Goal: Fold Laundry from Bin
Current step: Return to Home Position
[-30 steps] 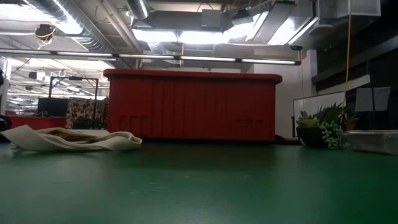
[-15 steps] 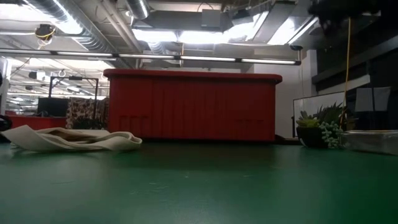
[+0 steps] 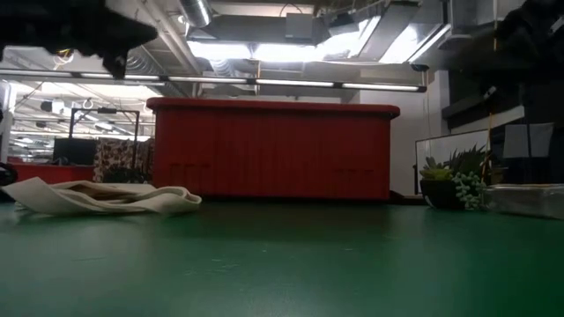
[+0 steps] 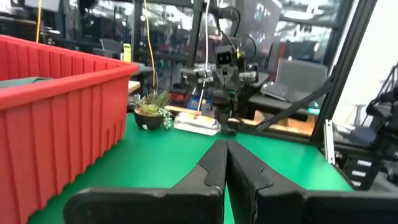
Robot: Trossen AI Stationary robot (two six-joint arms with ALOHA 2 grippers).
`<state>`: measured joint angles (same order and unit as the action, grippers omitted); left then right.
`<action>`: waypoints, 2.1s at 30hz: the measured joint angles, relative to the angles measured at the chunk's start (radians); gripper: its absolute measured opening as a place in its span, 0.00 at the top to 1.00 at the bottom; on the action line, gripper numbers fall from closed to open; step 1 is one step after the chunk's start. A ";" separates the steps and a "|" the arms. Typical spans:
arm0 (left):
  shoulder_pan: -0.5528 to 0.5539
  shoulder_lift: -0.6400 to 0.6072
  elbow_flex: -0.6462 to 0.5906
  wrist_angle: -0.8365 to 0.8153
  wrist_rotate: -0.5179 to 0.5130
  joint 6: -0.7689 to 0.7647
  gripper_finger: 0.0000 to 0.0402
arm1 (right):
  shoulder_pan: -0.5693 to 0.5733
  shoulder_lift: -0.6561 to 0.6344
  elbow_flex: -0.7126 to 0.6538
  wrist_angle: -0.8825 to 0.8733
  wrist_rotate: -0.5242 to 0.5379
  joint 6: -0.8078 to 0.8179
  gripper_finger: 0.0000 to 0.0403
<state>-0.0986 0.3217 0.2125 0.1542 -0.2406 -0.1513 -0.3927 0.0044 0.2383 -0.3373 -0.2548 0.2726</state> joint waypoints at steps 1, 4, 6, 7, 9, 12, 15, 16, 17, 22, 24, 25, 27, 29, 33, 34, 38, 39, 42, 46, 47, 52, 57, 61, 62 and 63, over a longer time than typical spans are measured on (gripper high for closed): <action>0.000 -0.039 -0.028 0.000 0.000 0.000 1.00 | 0.000 0.007 -0.003 -0.011 0.002 0.000 0.96; 0.000 -0.144 -0.109 0.017 -0.001 0.001 1.00 | 0.000 0.003 -0.002 0.001 0.002 0.002 0.96; 0.000 -0.204 -0.154 0.034 0.001 0.008 1.00 | 0.000 -0.002 -0.002 0.014 0.011 -0.012 0.96; 0.000 -0.232 -0.176 0.043 0.003 0.018 1.00 | 0.000 -0.002 -0.001 0.026 0.010 -0.016 0.96; 0.000 -0.280 -0.205 0.024 0.003 0.035 1.00 | 0.000 -0.002 -0.010 0.056 0.010 -0.019 0.96; 0.000 -0.313 -0.205 0.011 -0.003 0.075 1.00 | 0.000 -0.002 -0.045 0.131 0.009 -0.023 0.96; 0.000 -0.319 -0.205 0.023 0.010 0.144 1.00 | 0.000 -0.002 -0.105 0.227 0.008 -0.026 0.96; 0.000 -0.319 -0.205 0.022 0.017 0.160 1.00 | 0.000 -0.002 -0.128 0.259 0.005 -0.026 0.96; 0.000 -0.319 -0.205 0.018 0.021 0.173 1.00 | 0.000 -0.002 -0.152 0.290 0.000 -0.026 0.96; 0.000 -0.319 -0.205 -0.001 0.022 0.190 1.00 | 0.000 0.003 -0.231 0.404 -0.001 -0.022 0.96; 0.000 -0.319 -0.205 -0.018 0.022 0.191 1.00 | 0.000 0.008 -0.231 0.406 -0.021 -0.025 0.96; 0.000 -0.319 -0.205 -0.027 0.021 0.192 1.00 | 0.000 0.006 -0.231 0.405 -0.030 -0.031 0.96; 0.000 -0.319 -0.205 -0.039 0.020 0.198 1.00 | 0.000 -0.002 -0.231 0.406 -0.046 -0.047 0.96; 0.000 -0.319 -0.205 -0.044 0.019 0.214 1.00 | 0.000 -0.002 -0.231 0.407 -0.053 -0.054 0.96; 0.000 -0.319 -0.205 -0.045 0.018 0.254 1.00 | 0.000 -0.002 -0.231 0.405 -0.053 -0.068 0.96; 0.000 -0.319 -0.205 -0.049 0.017 0.263 1.00 | 0.000 -0.002 -0.231 0.405 -0.052 -0.068 0.96; 0.000 -0.319 -0.205 -0.086 0.015 0.266 1.00 | 0.000 -0.001 -0.231 0.404 -0.052 -0.070 0.96; 0.000 -0.319 -0.205 -0.099 0.015 0.266 1.00 | 0.000 -0.001 -0.231 0.404 -0.052 -0.073 0.96; 0.000 -0.319 -0.205 -0.105 0.015 0.266 1.00 | 0.000 0.000 -0.231 0.404 -0.052 -0.094 0.96; 0.000 -0.319 -0.205 -0.105 0.012 0.267 1.00 | 0.000 0.000 -0.231 0.403 -0.052 -0.097 0.96; 0.000 -0.319 -0.205 -0.105 0.011 0.267 1.00 | 0.000 0.000 -0.231 0.403 -0.053 -0.097 0.96; 0.000 -0.319 -0.205 -0.105 0.010 0.269 1.00 | 0.000 0.000 -0.231 0.402 -0.053 -0.097 0.96; 0.000 -0.319 -0.205 -0.105 0.010 0.267 1.00 | 0.000 0.000 -0.231 0.401 -0.052 -0.087 0.96; 0.000 -0.319 -0.205 -0.106 0.015 0.266 1.00 | 0.000 0.000 -0.231 0.401 -0.052 -0.076 0.96; 0.000 -0.319 -0.205 -0.106 0.015 0.266 1.00 | 0.000 0.000 -0.231 0.401 -0.052 -0.076 0.96; 0.000 -0.319 -0.205 -0.106 0.015 0.266 1.00 | 0.000 0.000 -0.231 0.401 -0.052 -0.076 0.96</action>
<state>-0.0990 0.0025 0.0074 0.0486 -0.2259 0.1146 -0.3927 0.0040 0.0071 0.0635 -0.3073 0.1970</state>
